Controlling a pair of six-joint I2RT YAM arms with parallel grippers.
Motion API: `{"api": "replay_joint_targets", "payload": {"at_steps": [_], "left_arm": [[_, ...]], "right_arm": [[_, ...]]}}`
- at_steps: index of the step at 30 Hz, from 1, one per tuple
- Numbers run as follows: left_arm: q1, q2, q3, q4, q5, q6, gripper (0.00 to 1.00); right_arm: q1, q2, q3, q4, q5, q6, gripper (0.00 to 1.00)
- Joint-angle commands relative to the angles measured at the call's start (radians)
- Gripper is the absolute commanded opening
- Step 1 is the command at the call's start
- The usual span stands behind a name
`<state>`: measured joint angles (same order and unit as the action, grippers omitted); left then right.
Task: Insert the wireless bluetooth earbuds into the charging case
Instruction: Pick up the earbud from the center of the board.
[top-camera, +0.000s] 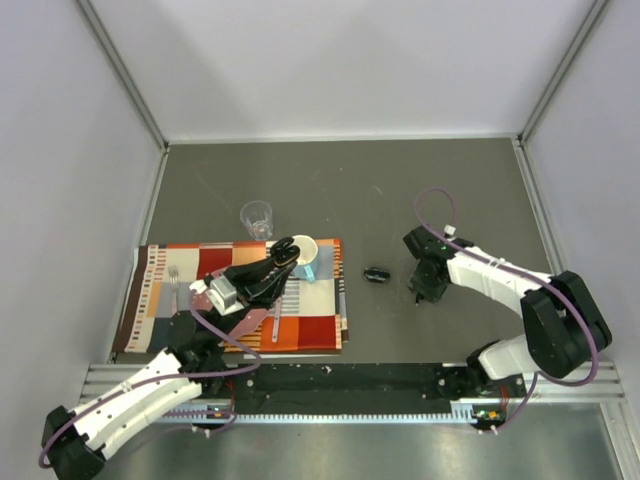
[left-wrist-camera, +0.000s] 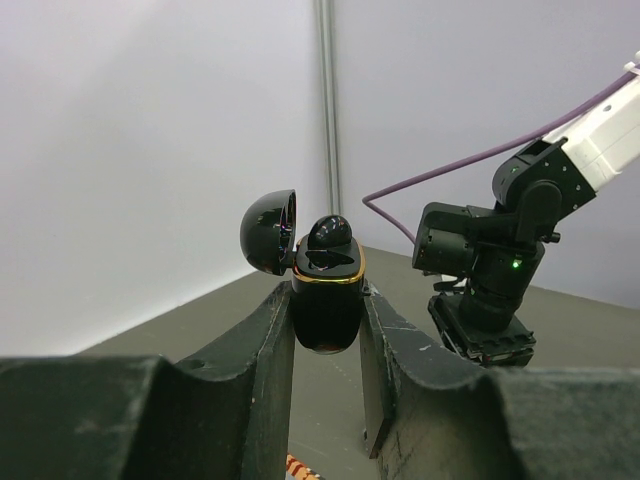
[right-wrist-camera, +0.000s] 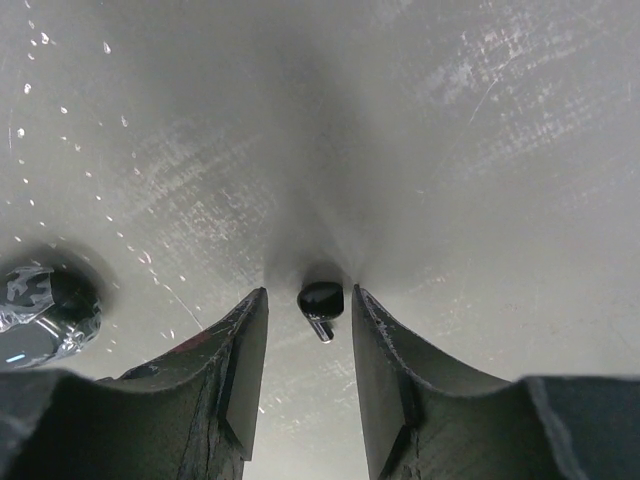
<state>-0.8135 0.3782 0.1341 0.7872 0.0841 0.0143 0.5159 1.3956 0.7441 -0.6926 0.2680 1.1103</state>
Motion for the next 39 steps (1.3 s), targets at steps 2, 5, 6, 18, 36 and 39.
{"api": "replay_joint_targets", "payload": {"at_steps": [2, 5, 6, 18, 36, 39], "left_arm": [[-0.001, 0.005, 0.012, 0.041, -0.012, 0.01, 0.0], [-0.001, 0.007, 0.012, 0.041, -0.014, 0.009, 0.0], [0.0, 0.005, 0.012, 0.04, -0.012, 0.01, 0.0], [-0.001, 0.007, 0.007, 0.04, -0.015, 0.007, 0.0], [-0.001, 0.007, 0.001, 0.04, -0.018, 0.003, 0.0], [-0.001, 0.005, -0.001, 0.04, -0.017, 0.001, 0.0]], "right_arm": [[-0.004, 0.019, 0.015, 0.027, 0.011, -0.01, 0.39], [-0.004, 0.025, 0.014, 0.028, 0.017, -0.014, 0.38], [-0.005, 0.026, 0.015, 0.028, 0.019, -0.017, 0.38], [-0.014, 0.039, 0.018, 0.034, 0.03, -0.073, 0.36], [-0.016, 0.042, 0.008, 0.059, 0.01, -0.095, 0.3], [-0.014, 0.04, 0.008, 0.064, 0.004, -0.099, 0.3]]}}
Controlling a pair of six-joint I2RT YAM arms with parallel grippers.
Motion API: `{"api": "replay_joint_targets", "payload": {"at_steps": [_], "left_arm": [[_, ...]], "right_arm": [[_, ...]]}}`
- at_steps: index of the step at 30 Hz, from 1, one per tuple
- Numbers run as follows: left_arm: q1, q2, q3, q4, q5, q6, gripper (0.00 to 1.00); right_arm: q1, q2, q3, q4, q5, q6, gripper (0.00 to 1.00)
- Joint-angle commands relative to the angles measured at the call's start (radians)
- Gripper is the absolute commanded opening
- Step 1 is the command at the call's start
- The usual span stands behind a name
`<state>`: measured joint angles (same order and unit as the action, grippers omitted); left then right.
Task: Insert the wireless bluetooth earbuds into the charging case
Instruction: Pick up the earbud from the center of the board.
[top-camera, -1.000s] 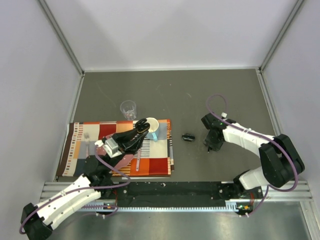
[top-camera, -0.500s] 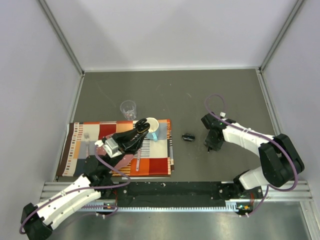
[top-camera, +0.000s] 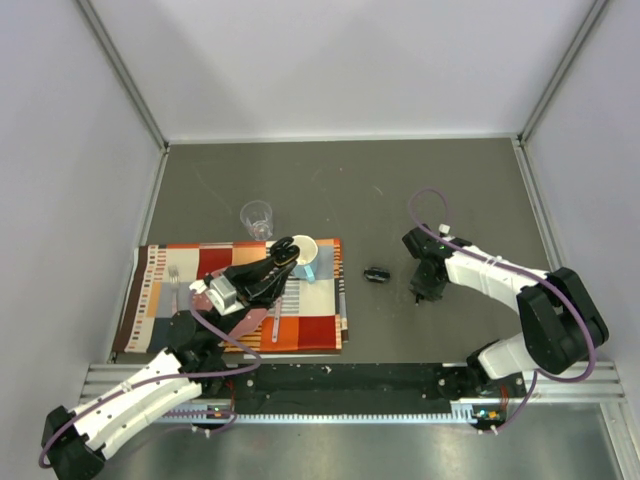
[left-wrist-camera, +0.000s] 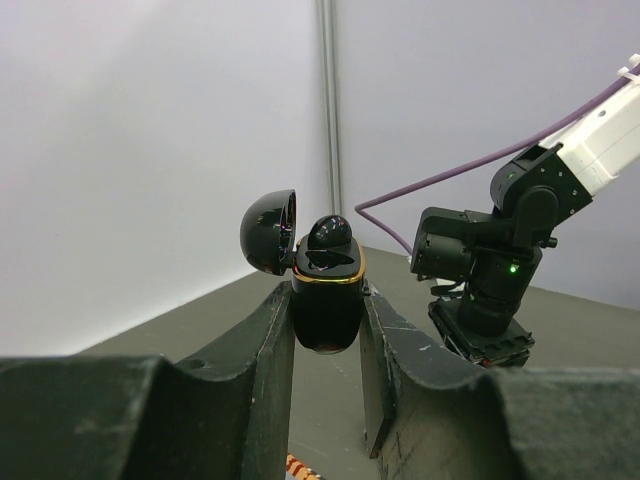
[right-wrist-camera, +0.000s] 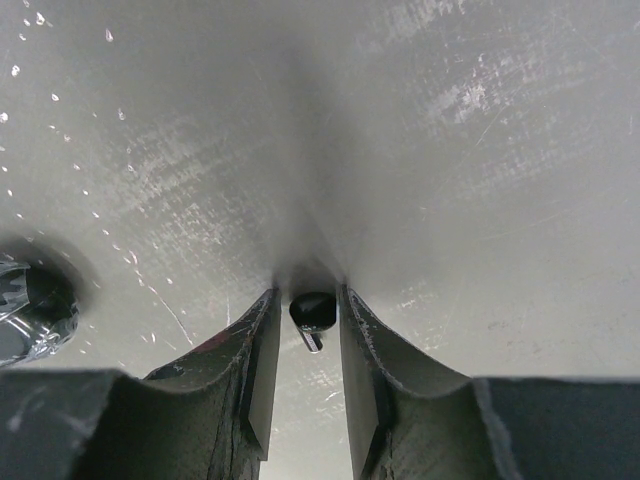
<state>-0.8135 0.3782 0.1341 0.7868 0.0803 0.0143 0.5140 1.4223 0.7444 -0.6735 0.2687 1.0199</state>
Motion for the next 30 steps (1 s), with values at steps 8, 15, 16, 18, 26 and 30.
{"api": "replay_joint_targets", "payload": {"at_steps": [8, 15, 16, 18, 26, 30], "left_arm": [[-0.001, 0.007, -0.002, 0.042, -0.014, 0.001, 0.0], [-0.001, 0.01, -0.002, 0.042, -0.017, 0.001, 0.0], [-0.001, 0.008, -0.004, 0.04, -0.016, 0.0, 0.0], [-0.001, 0.008, -0.004, 0.04, -0.016, 0.0, 0.0], [-0.001, 0.014, 0.002, 0.04, -0.008, 0.0, 0.0], [-0.001, 0.022, 0.004, 0.042, -0.008, -0.002, 0.0]], "right_arm": [[-0.012, 0.006, 0.0, 0.06, -0.006, -0.029, 0.31], [-0.012, -0.006, -0.016, 0.081, -0.014, -0.047, 0.23], [-0.012, -0.006, -0.016, 0.081, -0.014, -0.049, 0.22], [-0.012, -0.002, -0.017, 0.083, -0.014, -0.047, 0.22], [-0.012, -0.013, -0.016, 0.083, -0.013, -0.05, 0.09], [-0.011, -0.045, -0.022, 0.084, -0.008, -0.052, 0.0]]}}
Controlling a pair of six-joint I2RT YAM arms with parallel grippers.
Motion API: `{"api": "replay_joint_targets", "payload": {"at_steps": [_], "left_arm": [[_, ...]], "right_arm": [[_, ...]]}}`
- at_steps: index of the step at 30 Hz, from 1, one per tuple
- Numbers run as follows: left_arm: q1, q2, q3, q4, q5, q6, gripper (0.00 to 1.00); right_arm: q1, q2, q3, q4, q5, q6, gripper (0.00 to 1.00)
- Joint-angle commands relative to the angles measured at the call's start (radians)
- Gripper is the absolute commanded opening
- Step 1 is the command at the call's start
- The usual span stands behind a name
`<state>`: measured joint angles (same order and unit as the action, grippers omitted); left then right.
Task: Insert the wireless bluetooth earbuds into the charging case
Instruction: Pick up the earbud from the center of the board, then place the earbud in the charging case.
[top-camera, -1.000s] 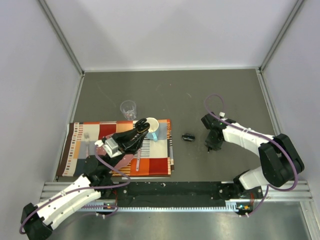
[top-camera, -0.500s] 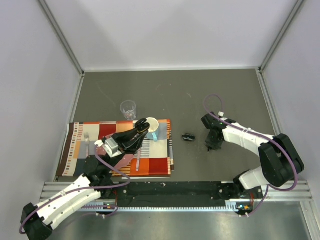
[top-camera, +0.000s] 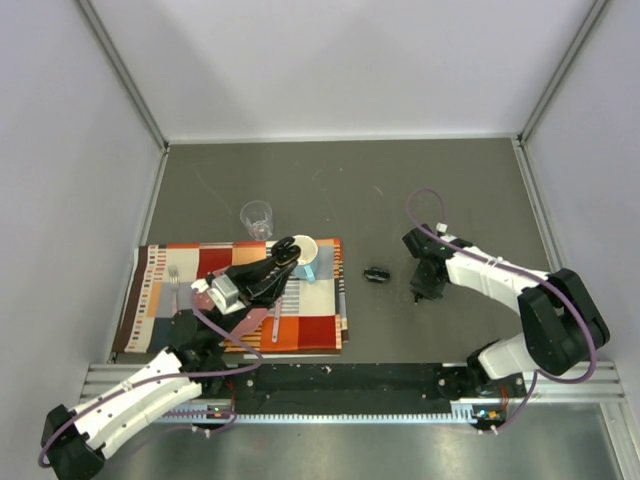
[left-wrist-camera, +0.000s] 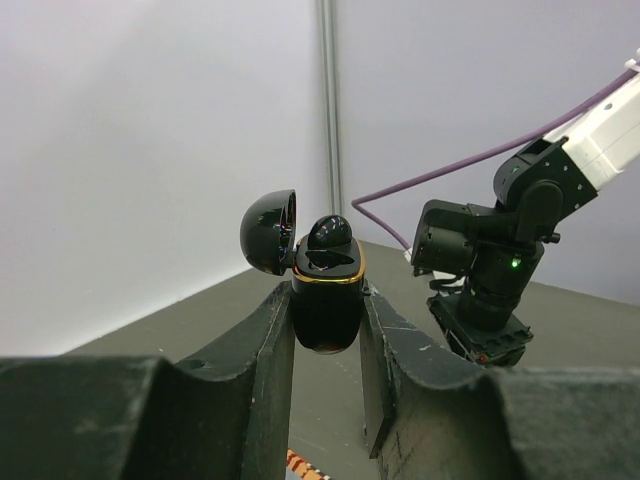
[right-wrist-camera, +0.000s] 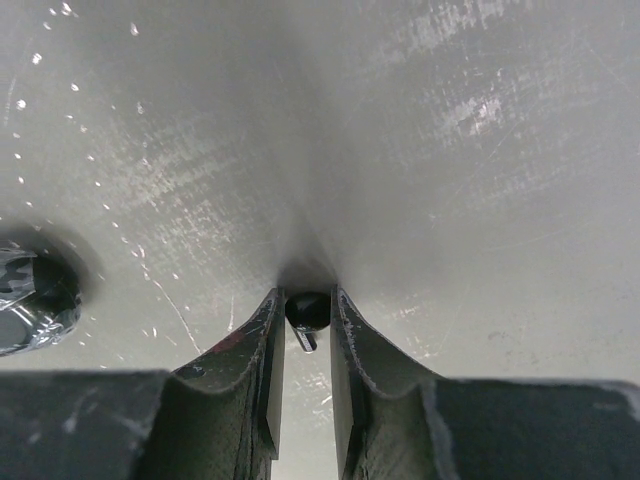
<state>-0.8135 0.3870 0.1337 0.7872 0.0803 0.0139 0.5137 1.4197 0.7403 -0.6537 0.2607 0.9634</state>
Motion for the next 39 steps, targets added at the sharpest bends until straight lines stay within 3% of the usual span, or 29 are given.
{"api": "replay_joint_targets", "payload": {"at_steps": [1, 9, 17, 24, 30, 39], "left_arm": [[-0.001, 0.016, 0.006, 0.044, -0.008, -0.002, 0.0], [-0.001, 0.046, 0.012, 0.066, 0.001, -0.002, 0.0], [-0.001, 0.088, 0.024, 0.099, 0.015, -0.009, 0.0], [-0.001, 0.127, 0.027, 0.13, 0.024, -0.011, 0.0], [-0.001, 0.151, 0.023, 0.153, 0.033, -0.045, 0.0], [-0.001, 0.21, 0.027, 0.21, 0.036, -0.034, 0.0]], "right_arm": [[-0.012, -0.05, -0.021, 0.068, -0.001, 0.003, 0.0], [-0.009, -0.165, -0.045, 0.1, -0.002, -0.017, 0.0], [0.08, -0.454, -0.055, 0.164, 0.118, -0.057, 0.0], [0.2, -0.694, -0.105, 0.38, 0.229, -0.143, 0.0], [0.241, -0.757, -0.136, 0.61, 0.21, -0.238, 0.0], [0.289, -0.671, -0.026, 0.929, 0.131, -0.331, 0.0]]}}
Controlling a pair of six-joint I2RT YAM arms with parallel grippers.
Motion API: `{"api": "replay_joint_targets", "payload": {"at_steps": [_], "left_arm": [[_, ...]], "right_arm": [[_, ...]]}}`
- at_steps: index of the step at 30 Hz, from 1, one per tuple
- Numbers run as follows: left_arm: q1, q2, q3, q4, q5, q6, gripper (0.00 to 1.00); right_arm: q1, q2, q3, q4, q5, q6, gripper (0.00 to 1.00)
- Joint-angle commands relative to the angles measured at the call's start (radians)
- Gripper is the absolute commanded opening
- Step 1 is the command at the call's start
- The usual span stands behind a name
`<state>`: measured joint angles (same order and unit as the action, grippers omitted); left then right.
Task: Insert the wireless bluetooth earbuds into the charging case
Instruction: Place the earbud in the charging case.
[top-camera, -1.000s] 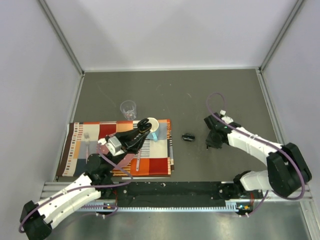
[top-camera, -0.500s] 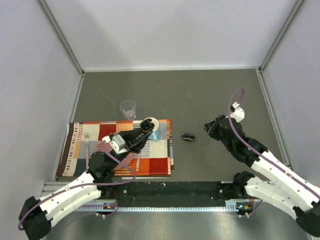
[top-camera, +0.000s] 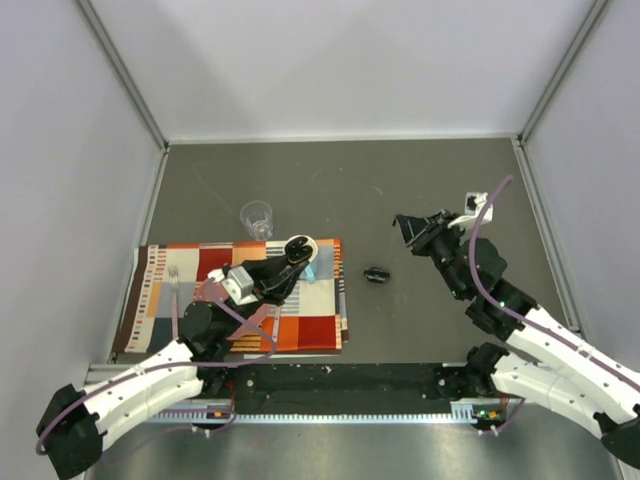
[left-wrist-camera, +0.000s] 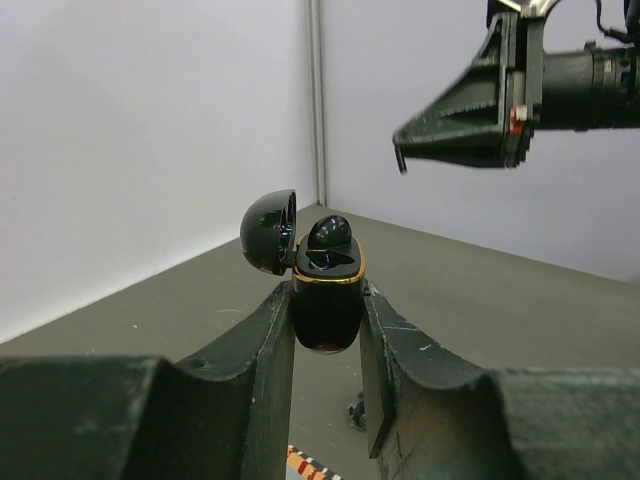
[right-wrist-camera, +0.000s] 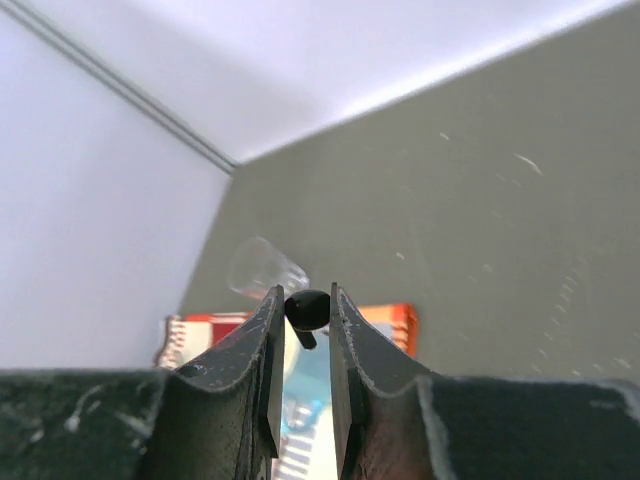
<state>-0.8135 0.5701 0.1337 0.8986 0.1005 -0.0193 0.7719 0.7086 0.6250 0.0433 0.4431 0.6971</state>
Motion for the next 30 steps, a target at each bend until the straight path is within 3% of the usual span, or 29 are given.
{"api": "replay_joint_targets", "payload": {"at_steps": [1, 8, 14, 18, 30], "left_arm": [[-0.001, 0.033, 0.035, 0.097, 0.019, 0.004, 0.0], [-0.001, 0.051, 0.044, 0.088, 0.033, 0.009, 0.0], [0.0, 0.062, 0.04, 0.103, 0.028, -0.005, 0.0], [-0.001, 0.062, 0.027, 0.118, 0.011, -0.011, 0.0], [-0.001, 0.048, 0.011, 0.128, -0.008, -0.007, 0.0]], "right_arm": [[0.058, 0.052, 0.11, 0.256, -0.058, -0.073, 0.0], [0.285, 0.124, 0.081, 0.483, -0.073, -0.195, 0.0], [0.372, 0.216, 0.102, 0.593, -0.095, -0.263, 0.0], [0.452, 0.279, 0.11, 0.658, -0.017, -0.341, 0.0], [0.515, 0.445, 0.165, 0.756, 0.029, -0.401, 0.0]]}}
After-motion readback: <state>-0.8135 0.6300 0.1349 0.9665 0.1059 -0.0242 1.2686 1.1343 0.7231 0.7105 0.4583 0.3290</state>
